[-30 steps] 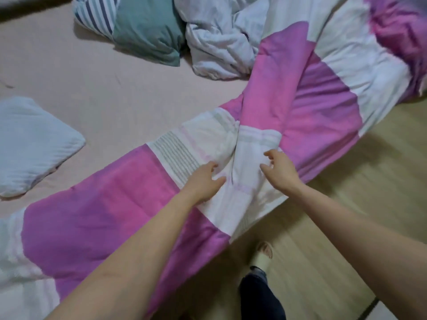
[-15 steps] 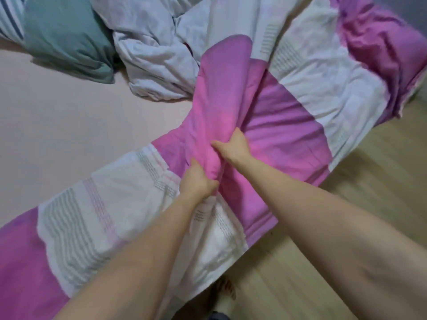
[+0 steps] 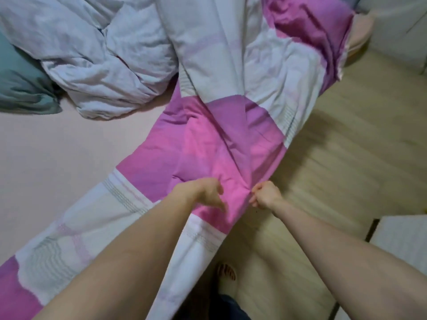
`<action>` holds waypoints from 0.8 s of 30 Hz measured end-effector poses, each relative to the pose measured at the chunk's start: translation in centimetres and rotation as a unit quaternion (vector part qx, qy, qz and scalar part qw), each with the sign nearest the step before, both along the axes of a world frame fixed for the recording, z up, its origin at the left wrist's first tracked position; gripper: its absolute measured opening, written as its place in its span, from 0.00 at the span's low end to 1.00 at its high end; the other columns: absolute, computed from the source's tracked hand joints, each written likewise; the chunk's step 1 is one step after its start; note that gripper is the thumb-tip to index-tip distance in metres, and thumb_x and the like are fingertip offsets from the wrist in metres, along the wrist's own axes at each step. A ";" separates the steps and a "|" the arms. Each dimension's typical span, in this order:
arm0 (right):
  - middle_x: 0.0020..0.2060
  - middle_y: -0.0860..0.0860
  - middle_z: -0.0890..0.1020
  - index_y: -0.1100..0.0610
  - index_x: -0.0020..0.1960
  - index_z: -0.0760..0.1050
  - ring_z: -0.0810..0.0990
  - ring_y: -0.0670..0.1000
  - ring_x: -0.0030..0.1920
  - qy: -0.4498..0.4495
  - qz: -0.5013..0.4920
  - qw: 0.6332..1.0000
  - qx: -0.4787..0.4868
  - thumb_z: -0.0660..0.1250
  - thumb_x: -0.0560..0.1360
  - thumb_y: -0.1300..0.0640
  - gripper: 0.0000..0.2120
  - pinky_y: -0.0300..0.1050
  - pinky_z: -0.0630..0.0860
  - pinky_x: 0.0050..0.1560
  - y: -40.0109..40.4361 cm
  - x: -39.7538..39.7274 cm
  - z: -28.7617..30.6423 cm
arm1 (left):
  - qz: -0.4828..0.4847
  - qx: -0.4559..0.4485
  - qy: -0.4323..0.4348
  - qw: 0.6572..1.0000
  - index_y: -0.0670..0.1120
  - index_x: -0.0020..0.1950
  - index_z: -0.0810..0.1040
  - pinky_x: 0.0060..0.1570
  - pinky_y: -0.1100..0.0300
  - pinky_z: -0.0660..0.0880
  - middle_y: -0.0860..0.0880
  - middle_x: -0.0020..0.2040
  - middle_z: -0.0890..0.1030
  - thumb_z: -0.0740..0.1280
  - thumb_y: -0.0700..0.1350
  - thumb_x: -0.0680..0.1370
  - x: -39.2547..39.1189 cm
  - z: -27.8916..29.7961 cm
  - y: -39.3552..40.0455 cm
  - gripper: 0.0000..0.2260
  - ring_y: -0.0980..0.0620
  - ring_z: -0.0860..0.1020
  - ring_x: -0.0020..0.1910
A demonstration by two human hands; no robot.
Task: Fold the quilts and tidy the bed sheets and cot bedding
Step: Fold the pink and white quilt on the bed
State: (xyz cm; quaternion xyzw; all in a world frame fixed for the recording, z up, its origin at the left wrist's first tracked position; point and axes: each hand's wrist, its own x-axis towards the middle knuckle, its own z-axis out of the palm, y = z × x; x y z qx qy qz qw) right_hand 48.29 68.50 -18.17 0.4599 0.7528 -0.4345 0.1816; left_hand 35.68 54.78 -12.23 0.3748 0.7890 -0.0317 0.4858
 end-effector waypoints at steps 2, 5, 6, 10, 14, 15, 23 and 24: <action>0.51 0.64 0.82 0.66 0.49 0.81 0.80 0.62 0.55 0.003 0.016 0.997 0.070 0.59 0.75 0.66 0.11 0.48 0.74 0.53 2.2 -1.6 1.1 | 0.099 0.108 0.086 0.985 0.39 0.72 0.69 0.62 0.58 0.67 0.41 0.67 0.74 0.69 0.49 0.76 -2.5 0.8 1.3 0.27 0.44 0.73 0.65; 0.49 0.62 0.83 0.64 0.49 0.82 0.80 0.60 0.54 0.077 0.005 0.987 0.140 0.60 0.75 0.65 0.11 0.47 0.73 0.54 6.5 -5.3 5.4 | 0.283 0.254 0.137 0.914 0.36 0.67 0.72 0.57 0.57 0.68 0.37 0.64 0.76 0.68 0.45 0.77 -6.6 3.4 3.8 0.22 0.41 0.74 0.63; 0.48 0.61 0.83 0.63 0.48 0.81 0.80 0.60 0.53 0.101 0.000 0.983 0.151 0.60 0.75 0.64 0.11 0.47 0.73 0.54 7.9 -6.8 7.4 | 0.328 0.283 0.148 0.889 0.36 0.66 0.73 0.55 0.58 0.69 0.37 0.62 0.77 0.68 0.46 0.77 -8.2 4.6 4.8 0.21 0.41 0.75 0.61; 0.49 0.57 0.83 0.62 0.52 0.80 0.79 0.57 0.53 0.169 0.020 0.970 0.176 0.62 0.76 0.61 0.10 0.45 0.72 0.53 11.4 -12.1 13.2 | 0.439 0.318 0.136 0.829 0.38 0.71 0.67 0.64 0.52 0.70 0.39 0.66 0.74 0.69 0.52 0.76 -13.4 7.7 8.0 0.29 0.42 0.73 0.64; 0.55 0.55 0.81 0.61 0.59 0.76 0.78 0.55 0.55 0.230 0.067 0.955 0.173 0.64 0.77 0.57 0.13 0.44 0.70 0.56 13.4 -19.2 16.8 | 0.504 0.359 0.115 0.777 0.38 0.74 0.60 0.67 0.53 0.66 0.40 0.70 0.69 0.70 0.56 0.74 -18.7 9.5 11.7 0.37 0.43 0.69 0.68; 0.55 0.55 0.80 0.61 0.59 0.76 0.78 0.55 0.55 0.239 0.083 0.952 0.174 0.64 0.76 0.57 0.13 0.45 0.71 0.57 14.3 -22.2 17.5 | 0.536 0.371 0.107 0.751 0.38 0.75 0.58 0.68 0.53 0.65 0.40 0.71 0.68 0.71 0.56 0.73 -21.3 9.8 12.9 0.39 0.43 0.68 0.69; 0.67 0.55 0.70 0.59 0.69 0.67 0.73 0.51 0.64 0.283 0.084 0.951 0.085 0.66 0.77 0.52 0.23 0.38 0.67 0.60 18.6 -35.3 17.8 | 0.682 0.280 0.066 0.672 0.39 0.78 0.45 0.73 0.47 0.59 0.41 0.77 0.58 0.74 0.65 0.64 -33.4 9.2 18.7 0.58 0.42 0.58 0.76; 0.67 0.55 0.70 0.59 0.69 0.66 0.73 0.50 0.65 0.294 0.067 0.951 0.065 0.66 0.77 0.52 0.23 0.36 0.66 0.58 18.8 -35.8 17.8 | 0.690 0.263 0.073 0.670 0.41 0.78 0.43 0.73 0.44 0.57 0.40 0.77 0.56 0.75 0.65 0.63 -33.8 9.2 19.0 0.59 0.42 0.54 0.77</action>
